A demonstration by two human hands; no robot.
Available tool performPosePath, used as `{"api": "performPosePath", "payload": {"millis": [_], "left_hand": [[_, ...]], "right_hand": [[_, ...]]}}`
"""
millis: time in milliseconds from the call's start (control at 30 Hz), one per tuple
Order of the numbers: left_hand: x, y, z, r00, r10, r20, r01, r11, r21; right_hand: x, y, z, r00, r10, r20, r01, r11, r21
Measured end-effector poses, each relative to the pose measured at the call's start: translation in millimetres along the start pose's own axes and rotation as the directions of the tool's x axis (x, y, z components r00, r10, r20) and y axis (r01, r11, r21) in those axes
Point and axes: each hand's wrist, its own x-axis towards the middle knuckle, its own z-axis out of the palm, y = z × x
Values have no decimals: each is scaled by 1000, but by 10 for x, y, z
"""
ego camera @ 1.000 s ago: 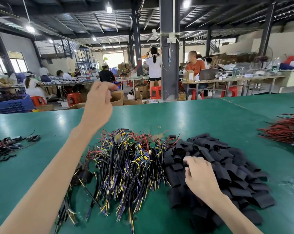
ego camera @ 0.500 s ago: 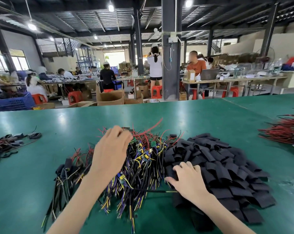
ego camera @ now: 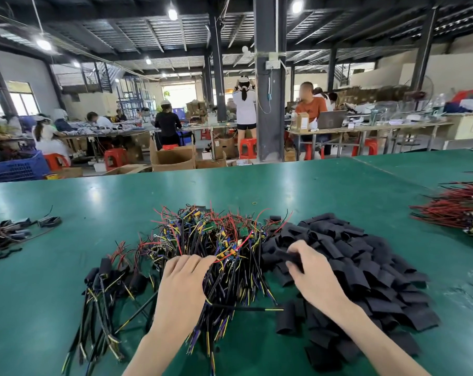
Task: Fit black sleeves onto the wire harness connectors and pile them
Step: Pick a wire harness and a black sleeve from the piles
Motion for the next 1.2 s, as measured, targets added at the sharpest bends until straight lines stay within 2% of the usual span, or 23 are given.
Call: {"api": "performPosePath", "payload": {"millis": [67,233,533,567,600,667,733,867,1100,1200], "left_hand": [[-19,36,-7,999,-13,40,14,1000,-14],[-54,92,-14,990,-43,136,47,998,-31],[-63,97,-23,990,-63,123,72,995,-65],[-66,103,-20,991,-59,121,68,995,-70],[-70,108,-20,993,-53,107,61,995,-74],[-72,130,-25,997,-40,70,47,994,-103],[-75,140,-13,999,-11,46,17,991,-129],[-81,149,-8,1000,13,22,-10,987,-160],[-61,155,-9,997,80,-8,-80,982,-171],[-67,153,0,994,112,-16,-113,981,-160]], "right_hand": [[-14,8,-73,1000,21,19,-22,998,54],[-66,87,-102,992,-18,125,47,972,-230],[-40,128,-145,981,-34,194,130,851,-510],[-22,123,-163,980,-46,196,135,871,-472],[-6,107,-178,979,-63,192,130,923,-363],[-5,36,-185,977,-91,190,92,996,3],[-32,-42,-170,969,-89,231,33,971,237],[-110,-108,-113,955,-138,262,69,964,255],[-116,-161,-127,997,-67,41,50,940,337],[-110,-185,-155,999,-45,-1,42,923,383]]}}
